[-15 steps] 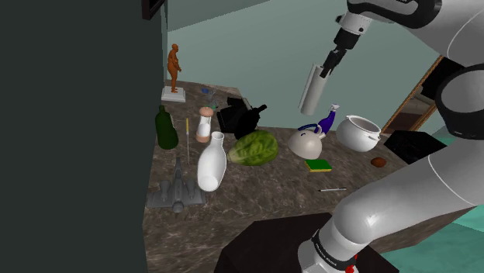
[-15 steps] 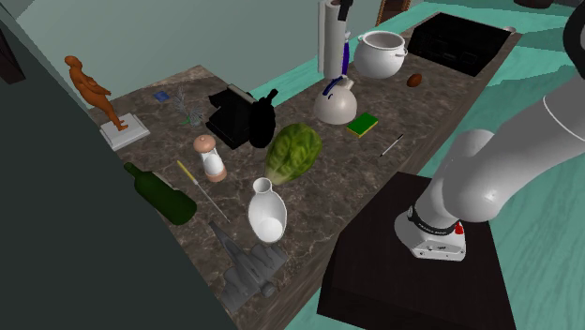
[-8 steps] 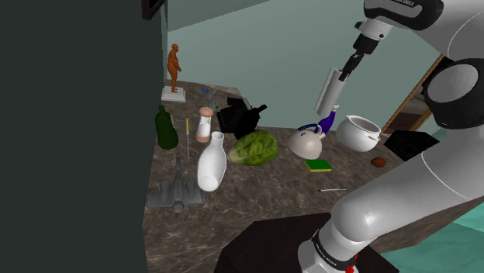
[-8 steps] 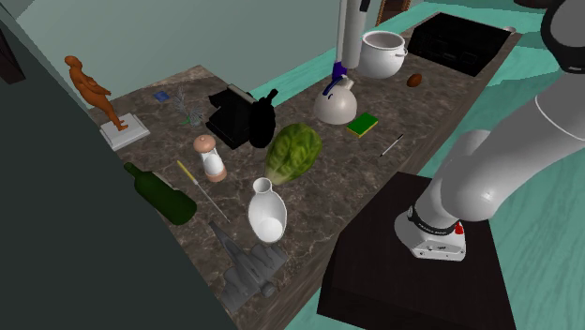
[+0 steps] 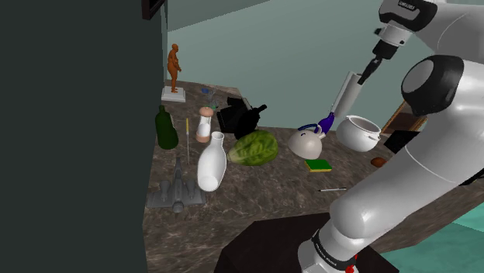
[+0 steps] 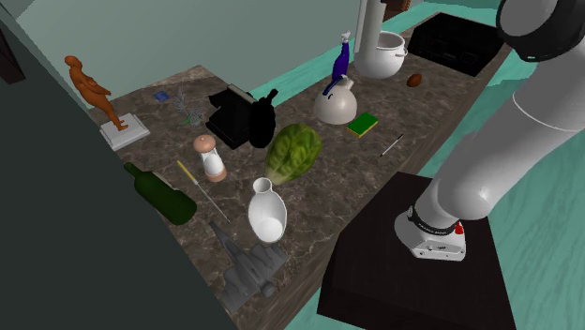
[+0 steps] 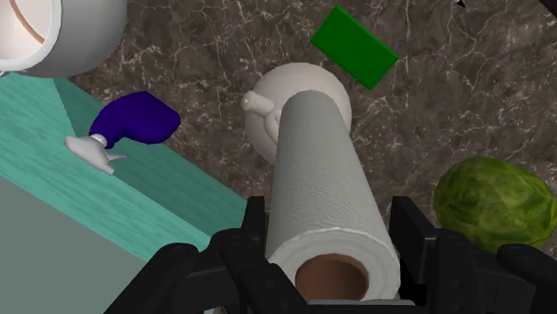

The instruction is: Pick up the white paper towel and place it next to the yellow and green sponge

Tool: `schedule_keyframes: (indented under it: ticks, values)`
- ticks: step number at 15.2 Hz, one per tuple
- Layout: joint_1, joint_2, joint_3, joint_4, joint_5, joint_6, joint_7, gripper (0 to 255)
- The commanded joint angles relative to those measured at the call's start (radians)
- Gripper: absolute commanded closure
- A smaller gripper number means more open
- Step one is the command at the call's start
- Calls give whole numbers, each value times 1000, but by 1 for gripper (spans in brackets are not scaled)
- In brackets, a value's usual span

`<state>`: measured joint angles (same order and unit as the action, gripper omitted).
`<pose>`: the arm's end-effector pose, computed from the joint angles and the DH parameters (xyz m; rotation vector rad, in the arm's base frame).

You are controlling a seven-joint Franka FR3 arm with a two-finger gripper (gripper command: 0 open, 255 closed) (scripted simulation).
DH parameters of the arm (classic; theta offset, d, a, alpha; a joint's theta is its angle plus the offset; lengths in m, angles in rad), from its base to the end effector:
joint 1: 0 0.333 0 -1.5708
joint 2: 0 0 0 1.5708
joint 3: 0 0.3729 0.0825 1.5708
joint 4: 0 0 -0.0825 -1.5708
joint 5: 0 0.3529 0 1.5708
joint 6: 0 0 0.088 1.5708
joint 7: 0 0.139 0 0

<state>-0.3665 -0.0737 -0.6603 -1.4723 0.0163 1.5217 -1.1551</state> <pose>0.2458 -0.4342 0.7176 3.0640 0.1977 0.1601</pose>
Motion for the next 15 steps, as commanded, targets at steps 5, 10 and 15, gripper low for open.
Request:
schedule_keyframes:
  ticks: [5,10,15]
  values:
    - [-134,221,-125,215,175,-67,-222,255]
    - [-159,241,-130,192,191,-33,-256,255]
    - [-129,196,-124,75,155,54,-243,255]
